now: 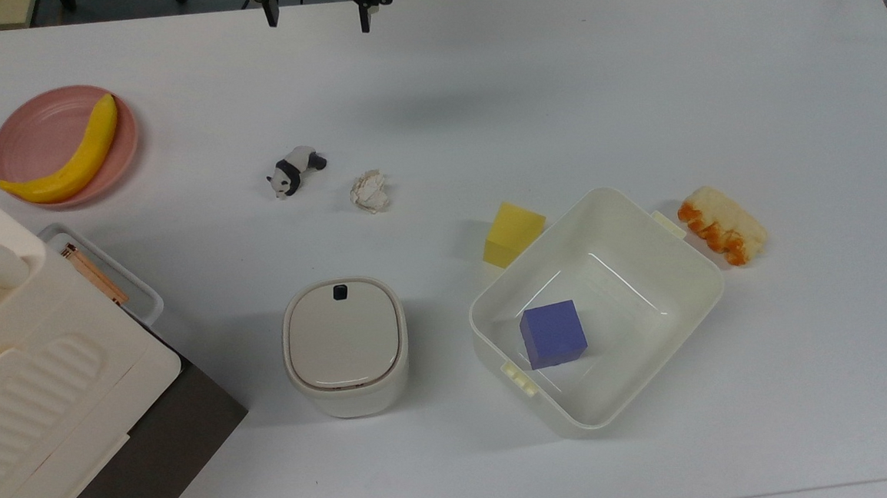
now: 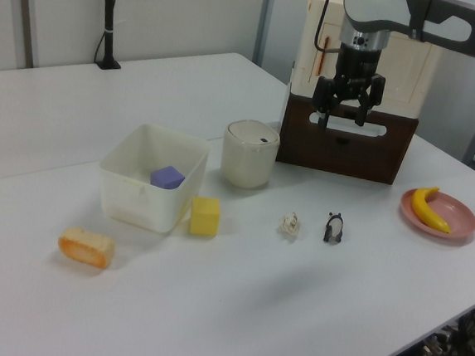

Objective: Open the trash can
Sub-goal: 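Move the open gripper down toward the cream trash can lid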

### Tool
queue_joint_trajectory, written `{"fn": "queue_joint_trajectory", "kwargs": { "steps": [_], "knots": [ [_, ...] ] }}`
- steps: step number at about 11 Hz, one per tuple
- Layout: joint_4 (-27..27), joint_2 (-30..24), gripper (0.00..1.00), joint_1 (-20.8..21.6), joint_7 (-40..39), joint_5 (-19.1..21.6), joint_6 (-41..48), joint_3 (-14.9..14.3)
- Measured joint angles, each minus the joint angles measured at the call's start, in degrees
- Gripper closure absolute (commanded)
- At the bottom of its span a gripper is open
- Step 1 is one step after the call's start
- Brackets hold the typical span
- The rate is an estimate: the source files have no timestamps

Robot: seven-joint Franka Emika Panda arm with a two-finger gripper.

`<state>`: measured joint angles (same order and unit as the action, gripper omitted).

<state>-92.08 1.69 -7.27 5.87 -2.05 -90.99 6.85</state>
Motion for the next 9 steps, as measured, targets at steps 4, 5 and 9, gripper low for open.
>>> {"fn": "queue_joint_trajectory", "kwargs": {
  "steps": [4,5,9],
  "knots": [
    [0.13,-0.08,0.01,-0.46,0.06,0.00,0.00,-0.12],
    [0.13,-0.08,0.21,-0.54,0.06,0.00,0.00,-0.12],
    [0.13,-0.07,1.00,-0.55,0.04,0.00,0.00,-0.12]
  ]
}}
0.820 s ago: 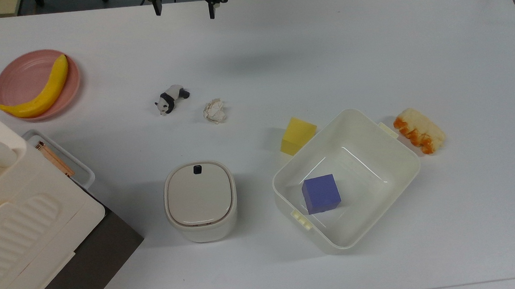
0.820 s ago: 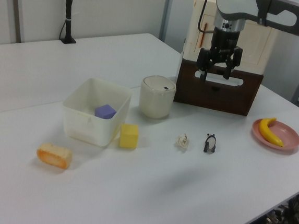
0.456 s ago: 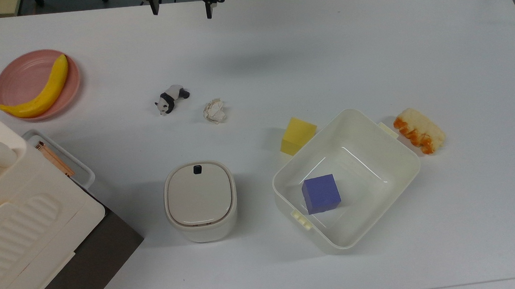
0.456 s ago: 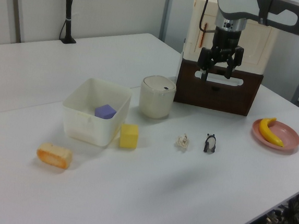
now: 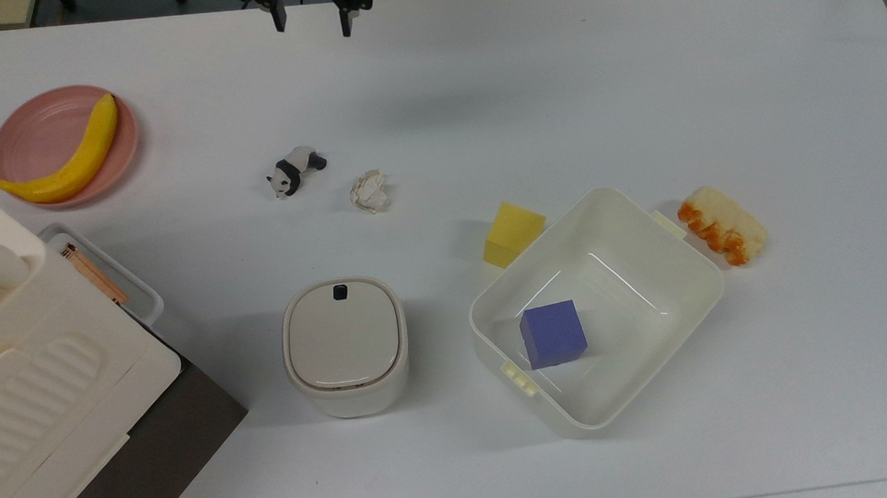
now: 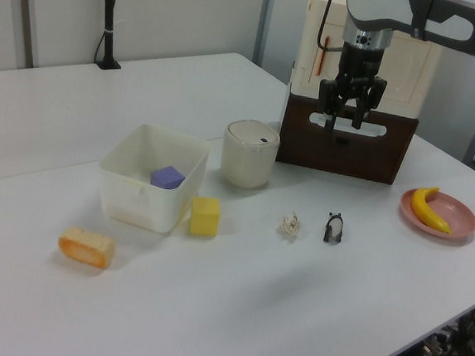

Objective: Open the trash can
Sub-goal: 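Move the open gripper down toward the cream trash can lid, then lower the gripper onto the lid tab of the cream trash can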

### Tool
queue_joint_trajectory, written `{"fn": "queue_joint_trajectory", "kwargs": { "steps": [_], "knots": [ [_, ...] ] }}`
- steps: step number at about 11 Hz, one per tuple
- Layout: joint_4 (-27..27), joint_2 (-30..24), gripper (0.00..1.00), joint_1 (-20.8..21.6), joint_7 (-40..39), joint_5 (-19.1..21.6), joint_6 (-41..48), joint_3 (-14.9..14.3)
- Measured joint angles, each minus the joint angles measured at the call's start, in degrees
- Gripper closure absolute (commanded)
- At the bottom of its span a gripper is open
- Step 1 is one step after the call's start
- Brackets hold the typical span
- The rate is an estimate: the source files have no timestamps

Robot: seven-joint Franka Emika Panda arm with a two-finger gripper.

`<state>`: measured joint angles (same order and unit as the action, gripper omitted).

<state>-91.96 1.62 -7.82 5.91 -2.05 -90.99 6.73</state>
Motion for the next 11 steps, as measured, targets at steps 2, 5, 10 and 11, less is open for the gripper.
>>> {"fn": "queue_joint_trajectory", "kwargs": {
  "steps": [2,5,10,11],
  "knots": [
    [-0.02,0.02,1.00,0.00,-0.04,0.00,0.00,0.03],
    [-0.03,0.02,1.00,0.06,-4.08,0.00,0.00,0.18],
    [-0.12,2.01,1.00,0.11,-9.06,0.01,-8.52,0.24],
    [-0.02,3.54,1.00,0.11,-9.06,0.01,-12.14,0.24]
  ]
}}
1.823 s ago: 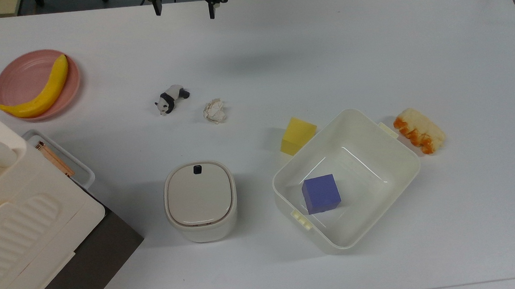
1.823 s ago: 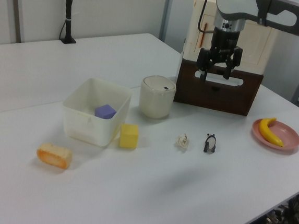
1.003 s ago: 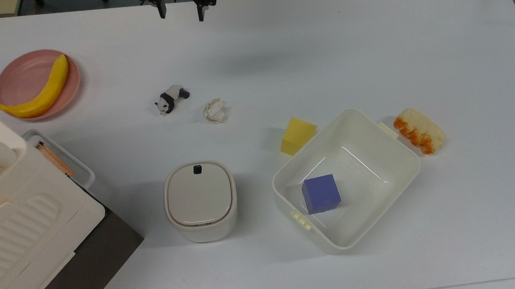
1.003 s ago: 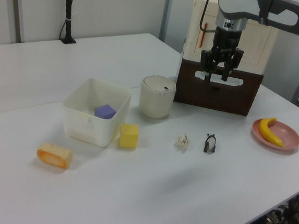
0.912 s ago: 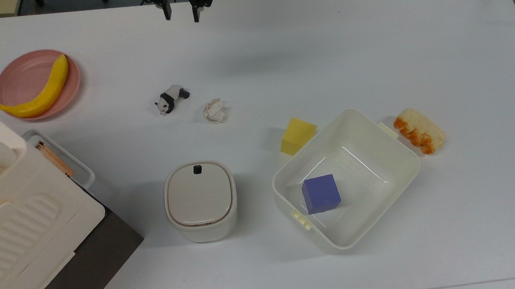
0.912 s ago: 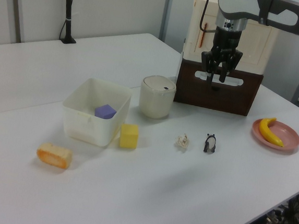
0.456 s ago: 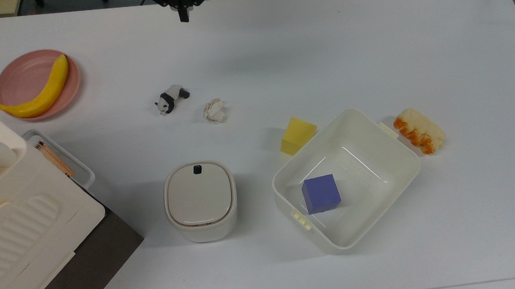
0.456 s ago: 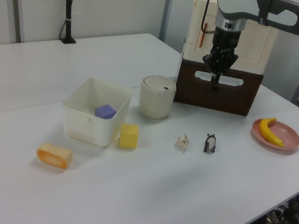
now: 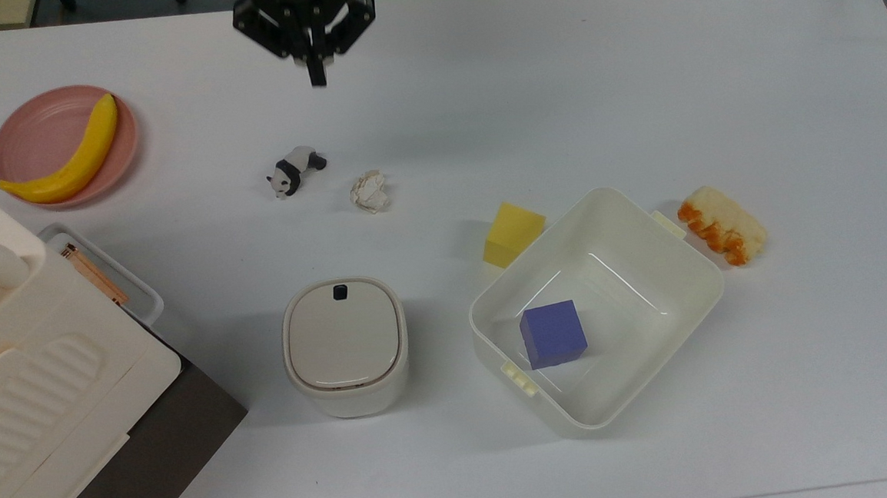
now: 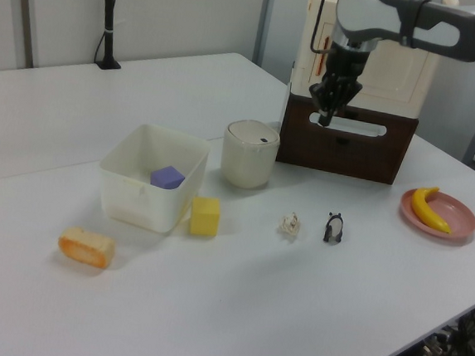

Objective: Open the trash can
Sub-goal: 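Lower the gripper onto the lid tab of the cream trash can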

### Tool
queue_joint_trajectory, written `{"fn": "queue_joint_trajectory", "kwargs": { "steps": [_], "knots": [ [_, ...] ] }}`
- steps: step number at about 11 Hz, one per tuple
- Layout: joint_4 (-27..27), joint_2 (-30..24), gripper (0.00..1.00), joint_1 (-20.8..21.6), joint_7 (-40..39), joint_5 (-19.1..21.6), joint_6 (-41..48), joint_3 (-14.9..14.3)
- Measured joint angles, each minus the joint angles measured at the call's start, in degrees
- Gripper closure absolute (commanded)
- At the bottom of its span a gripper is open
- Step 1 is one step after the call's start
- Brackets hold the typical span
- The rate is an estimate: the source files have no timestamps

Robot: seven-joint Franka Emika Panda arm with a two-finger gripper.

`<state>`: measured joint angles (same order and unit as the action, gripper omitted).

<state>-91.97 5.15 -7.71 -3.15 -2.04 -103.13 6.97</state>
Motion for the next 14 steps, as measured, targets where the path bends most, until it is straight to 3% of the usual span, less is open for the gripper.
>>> {"fn": "queue_joint_trajectory", "kwargs": {
  "steps": [4,9,14],
  "knots": [
    [3.86,8.37,1.00,-0.19,0.00,0.00,-15.55,-0.01],
    [4.63,17.53,1.00,0.02,-0.21,-0.01,-34.61,0.01],
    [4.82,21.39,1.00,1.14,-0.26,-0.03,-36.61,0.14]
  ]
}}
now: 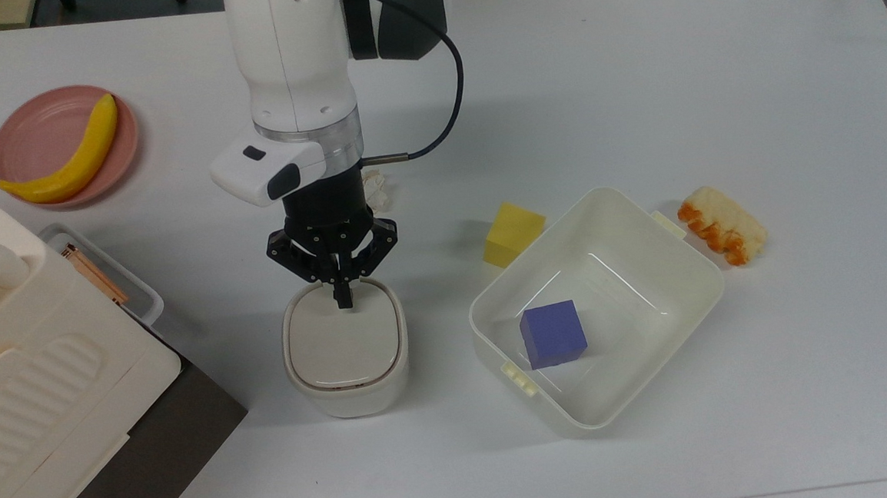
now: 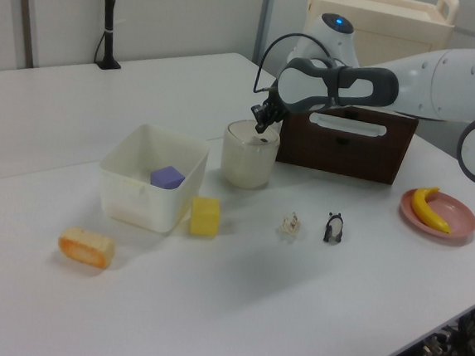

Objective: Open the trash can
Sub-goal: 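Lower the gripper onto the lid tab of the cream trash can, then pull the lid tab up and back to swing the lid open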

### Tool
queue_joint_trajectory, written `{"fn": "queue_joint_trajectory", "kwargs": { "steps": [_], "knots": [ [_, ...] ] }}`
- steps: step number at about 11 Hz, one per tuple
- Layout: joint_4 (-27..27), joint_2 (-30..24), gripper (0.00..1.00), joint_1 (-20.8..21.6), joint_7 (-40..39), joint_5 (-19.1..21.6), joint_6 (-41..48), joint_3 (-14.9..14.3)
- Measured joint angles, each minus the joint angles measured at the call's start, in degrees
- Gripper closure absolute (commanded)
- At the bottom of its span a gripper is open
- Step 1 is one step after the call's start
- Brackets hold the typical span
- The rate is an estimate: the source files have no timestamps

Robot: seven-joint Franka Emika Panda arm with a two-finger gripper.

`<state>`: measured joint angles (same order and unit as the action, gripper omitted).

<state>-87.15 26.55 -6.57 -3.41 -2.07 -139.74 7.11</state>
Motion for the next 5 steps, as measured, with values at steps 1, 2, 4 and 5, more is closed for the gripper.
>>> {"fn": "queue_joint_trajectory", "kwargs": {
  "steps": [1,2,4,5],
  "knots": [
    [0.00,0.38,1.00,0.00,-0.01,-0.05,0.00,0.00],
    [0.01,0.90,1.00,-0.08,-0.03,-0.97,0.00,-0.02],
    [0.59,1.64,1.00,-0.15,-0.03,-2.94,-0.35,-0.02],
    [0.73,1.69,1.00,-0.16,-0.02,-2.99,-0.35,-0.03]
  ]
}}
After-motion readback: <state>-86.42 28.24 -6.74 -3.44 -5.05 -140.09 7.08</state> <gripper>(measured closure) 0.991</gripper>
